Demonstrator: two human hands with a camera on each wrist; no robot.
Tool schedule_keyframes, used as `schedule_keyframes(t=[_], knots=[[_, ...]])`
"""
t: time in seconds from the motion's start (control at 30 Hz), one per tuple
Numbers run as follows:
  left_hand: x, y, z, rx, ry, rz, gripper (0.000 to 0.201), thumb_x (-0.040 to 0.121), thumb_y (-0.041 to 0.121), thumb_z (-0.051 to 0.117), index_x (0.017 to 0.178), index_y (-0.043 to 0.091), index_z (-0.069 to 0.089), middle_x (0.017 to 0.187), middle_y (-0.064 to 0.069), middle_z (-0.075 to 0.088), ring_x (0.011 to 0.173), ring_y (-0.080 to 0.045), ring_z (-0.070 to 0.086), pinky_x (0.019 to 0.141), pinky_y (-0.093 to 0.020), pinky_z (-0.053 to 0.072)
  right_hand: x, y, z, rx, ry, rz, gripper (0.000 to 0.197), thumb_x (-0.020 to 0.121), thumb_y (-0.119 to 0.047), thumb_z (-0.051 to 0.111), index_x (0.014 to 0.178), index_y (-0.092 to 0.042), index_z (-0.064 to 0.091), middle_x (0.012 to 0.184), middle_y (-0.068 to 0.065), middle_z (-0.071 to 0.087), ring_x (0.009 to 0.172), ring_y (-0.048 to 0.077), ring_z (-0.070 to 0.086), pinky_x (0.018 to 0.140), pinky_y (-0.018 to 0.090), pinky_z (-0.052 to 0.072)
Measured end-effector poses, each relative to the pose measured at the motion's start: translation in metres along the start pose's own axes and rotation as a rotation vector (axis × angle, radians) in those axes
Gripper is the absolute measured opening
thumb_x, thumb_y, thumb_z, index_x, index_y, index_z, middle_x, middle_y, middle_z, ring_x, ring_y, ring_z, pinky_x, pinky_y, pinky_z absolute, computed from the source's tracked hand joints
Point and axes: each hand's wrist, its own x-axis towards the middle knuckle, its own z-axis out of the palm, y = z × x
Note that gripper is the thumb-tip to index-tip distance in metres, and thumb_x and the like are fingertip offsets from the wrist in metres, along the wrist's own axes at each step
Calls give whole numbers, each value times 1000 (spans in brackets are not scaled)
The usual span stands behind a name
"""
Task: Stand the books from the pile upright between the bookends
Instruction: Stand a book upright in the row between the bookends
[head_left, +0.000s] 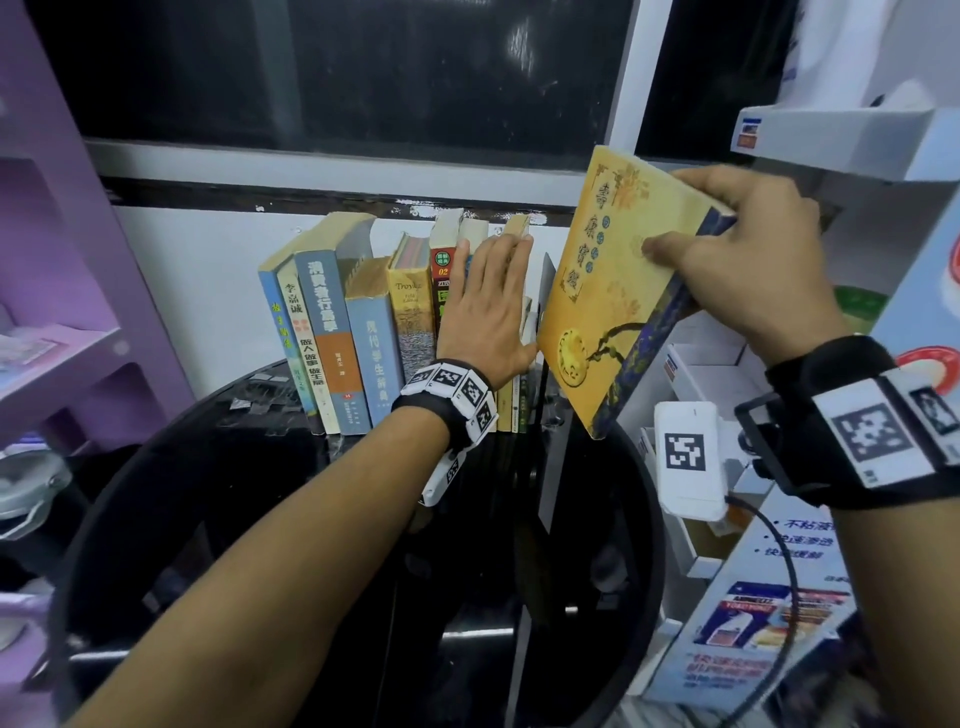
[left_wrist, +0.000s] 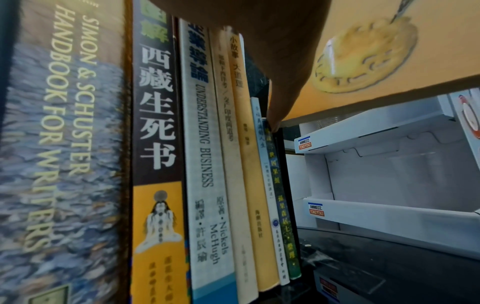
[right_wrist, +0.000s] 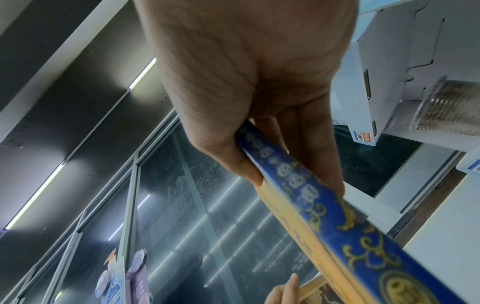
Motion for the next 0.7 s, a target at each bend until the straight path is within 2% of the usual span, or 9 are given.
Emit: schedule_keyframes(t=[0.1, 0.17, 0.33, 0.43, 0.53, 0.57, 0.63, 0.7], knots=[[-1, -1, -2, -8, 7, 3, 104, 68, 67, 59, 147, 8, 25, 142, -10, 37, 136, -28, 31, 119, -50, 6, 4, -3, 4, 3, 36, -24, 39, 80, -15, 71, 117, -28, 65, 99, -5, 70, 86, 15, 69, 69, 38, 61], [0, -2, -3, -20, 13, 4, 101, 70, 67, 55, 146, 7, 27, 141, -11, 38, 135, -28, 32, 119, -50, 7, 8, -4, 6, 16, 52, -30, 39, 82, -14, 71, 118, -27, 64, 102, -4, 70, 87, 14, 69, 67, 36, 61], [-1, -4, -4, 33, -25, 15, 110, 63, 65, 64, 147, 8, 21, 142, -10, 34, 136, -28, 29, 119, -49, 8, 17, -7, 16, -34, 123, -73, 39, 84, -15, 66, 121, -24, 63, 104, -5, 67, 95, 13, 63, 73, 21, 53], [-1, -5, -5, 49, -38, 18, 113, 61, 65, 66, 148, 9, 20, 143, -10, 32, 137, -28, 28, 119, -49, 7, 21, -4, 26, -51, 171, -79, 39, 84, -15, 65, 123, -23, 63, 111, -4, 69, 84, 7, 61, 64, 9, 45], [-2, -6, -6, 48, -31, 25, 113, 60, 64, 67, 147, 9, 21, 142, -10, 33, 137, -28, 29, 119, -49, 7, 26, -1, 36, -92, 183, -81, 40, 86, -17, 64, 125, -23, 60, 115, -3, 68, 83, 6, 56, 57, -3, 35], [-2, -7, -6, 46, -29, 29, 113, 60, 64, 67, 147, 9, 21, 141, -10, 33, 136, -28, 29, 119, -48, 7, 27, 0, 39, -103, 183, -83, 40, 87, -17, 64, 126, -22, 60, 115, -3, 68, 83, 7, 55, 62, -1, 39], [-2, -7, -6, 47, -29, 35, 114, 59, 65, 67, 147, 9, 22, 141, -10, 33, 136, -27, 29, 119, -48, 7, 30, 1, 48, -123, 184, -98, 40, 87, -16, 62, 126, -20, 59, 109, -4, 67, 84, 10, 56, 79, 16, 51], [-2, -6, -5, 56, -27, 38, 115, 59, 65, 68, 148, 8, 21, 142, -10, 33, 136, -28, 30, 119, -48, 9, 33, 3, 55, -146, 188, -117, 37, 85, -15, 59, 122, -18, 61, 101, -1, 68, 83, 18, 61, 84, 32, 55]])
